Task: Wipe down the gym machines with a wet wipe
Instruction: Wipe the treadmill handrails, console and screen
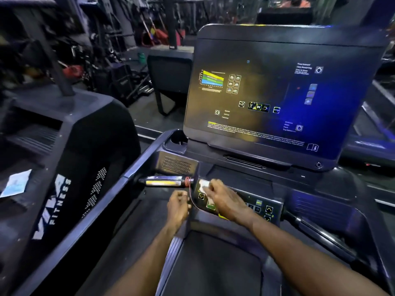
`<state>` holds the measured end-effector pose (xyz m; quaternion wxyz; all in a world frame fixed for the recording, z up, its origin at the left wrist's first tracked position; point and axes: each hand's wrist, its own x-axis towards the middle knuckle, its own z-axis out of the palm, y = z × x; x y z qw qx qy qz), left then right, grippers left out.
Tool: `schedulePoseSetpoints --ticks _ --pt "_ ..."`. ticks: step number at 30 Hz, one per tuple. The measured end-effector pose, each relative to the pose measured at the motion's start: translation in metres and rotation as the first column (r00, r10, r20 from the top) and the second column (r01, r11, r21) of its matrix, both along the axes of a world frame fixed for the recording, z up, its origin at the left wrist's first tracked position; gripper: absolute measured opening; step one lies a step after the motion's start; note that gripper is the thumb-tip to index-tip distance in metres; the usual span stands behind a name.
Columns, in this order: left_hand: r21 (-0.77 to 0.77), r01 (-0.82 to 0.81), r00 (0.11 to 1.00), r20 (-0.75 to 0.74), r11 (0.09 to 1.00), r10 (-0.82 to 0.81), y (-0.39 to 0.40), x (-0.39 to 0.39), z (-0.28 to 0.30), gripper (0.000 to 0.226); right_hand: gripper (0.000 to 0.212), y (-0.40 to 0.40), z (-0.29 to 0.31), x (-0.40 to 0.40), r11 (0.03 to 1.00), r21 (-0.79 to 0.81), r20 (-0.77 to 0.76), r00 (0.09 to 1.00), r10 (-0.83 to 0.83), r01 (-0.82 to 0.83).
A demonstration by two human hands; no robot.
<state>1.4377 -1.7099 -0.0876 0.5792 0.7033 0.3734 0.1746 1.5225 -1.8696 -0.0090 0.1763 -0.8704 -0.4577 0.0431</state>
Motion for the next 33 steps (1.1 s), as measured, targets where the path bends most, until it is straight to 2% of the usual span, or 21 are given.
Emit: schedulePoseSetpoints --ticks 1,3,4,7,10,12,14,16,19,20,21,22,24,25,28,29,31,33 --pt "-0.047 -0.011 1.0 0.002 0.999 0.011 -0.004 0.0 0.002 0.014 0.012 0.003 0.0 0.0 0.999 0.024 -0.022 0.999 -0.034 0.035" --pt "-0.087 -0.018 1.0 0.017 0.996 0.02 -0.011 0.001 0.005 0.013 0.024 0.012 -0.01 -0.015 1.0 -0.018 -0.059 0.998 0.008 -0.009" --pt "-0.095 -0.025 0.999 0.018 0.995 0.027 -0.012 0.001 0.007 0.013 0.018 0.014 -0.013 -0.025 0.999 -0.033 -0.1 0.995 0.023 -0.026" --pt "-0.127 -0.051 0.999 -0.005 0.991 0.051 -0.013 0.003 0.011 0.013 0.02 0.005 -0.018 -0.031 0.992 -0.057 -0.071 0.992 0.108 -0.112" --pt "-0.13 -0.047 0.999 -0.029 0.99 0.044 -0.016 0.004 0.017 0.011 0.015 -0.005 -0.012 -0.009 1.0 -0.01 -0.051 0.998 0.024 -0.025" --pt "-0.121 -0.044 0.998 -0.051 0.992 0.038 -0.016 0.005 0.017 0.011 0.025 0.002 -0.011 -0.004 1.0 -0.02 0.029 1.0 0.007 -0.007" --pt "-0.097 -0.047 0.996 -0.078 0.994 0.039 -0.016 0.006 0.018 0.01 0.031 0.014 -0.012 -0.013 0.996 -0.064 0.094 0.993 0.069 -0.064" --pt "-0.039 -0.043 0.992 -0.12 0.998 0.038 -0.018 0.007 0.02 0.008 0.033 0.016 -0.012 -0.029 0.98 -0.109 0.103 0.979 0.176 -0.164" --pt "0.077 -0.029 0.985 -0.167 0.997 0.042 -0.022 0.005 0.031 0.007 0.037 0.001 -0.012 -0.021 0.971 -0.147 0.147 0.967 0.21 -0.189" --pt "0.12 -0.017 0.985 -0.168 0.993 0.037 -0.023 0.006 0.032 0.01 0.047 -0.006 -0.009 -0.013 0.974 -0.144 0.157 0.968 0.195 -0.173" --pt "0.169 0.0 0.986 -0.164 0.986 0.028 -0.024 0.006 0.033 0.014 0.06 -0.012 -0.008 -0.001 0.987 -0.126 0.145 0.983 0.114 -0.096" --pt "0.219 0.016 0.986 -0.164 0.976 0.021 -0.026 0.006 0.034 0.018 0.063 -0.015 -0.007 0.007 0.996 -0.093 0.164 0.986 0.029 -0.014" --pt "0.321 0.012 0.987 -0.157 0.947 0.041 -0.03 0.008 0.034 0.025 0.046 -0.016 -0.003 0.003 0.996 -0.082 0.261 0.965 -0.014 0.037" --pt "0.365 -0.006 0.988 -0.142 0.931 0.062 -0.032 0.009 0.034 0.027 0.044 -0.013 -0.007 -0.004 0.995 -0.095 0.232 0.973 0.014 0.008" --pt "0.468 0.005 0.993 -0.107 0.883 0.051 -0.039 0.009 0.04 0.025 0.071 -0.013 -0.007 -0.027 0.972 -0.159 0.125 0.973 0.193 -0.172" --pt "0.496 0.021 0.994 -0.101 0.868 0.034 -0.04 0.008 0.043 0.025 0.065 -0.017 -0.006 -0.023 0.97 -0.173 0.136 0.972 0.193 -0.169" --pt "0.538 0.041 0.997 -0.082 0.842 0.003 -0.04 0.007 0.046 0.029 0.035 -0.024 -0.002 -0.005 0.99 -0.13 0.232 0.969 0.087 -0.058" --pt "0.585 0.084 0.996 -0.083 0.807 -0.044 -0.041 0.004 0.047 0.035 0.054 -0.029 -0.004 -0.002 0.987 -0.151 0.259 0.966 -0.02 0.061"
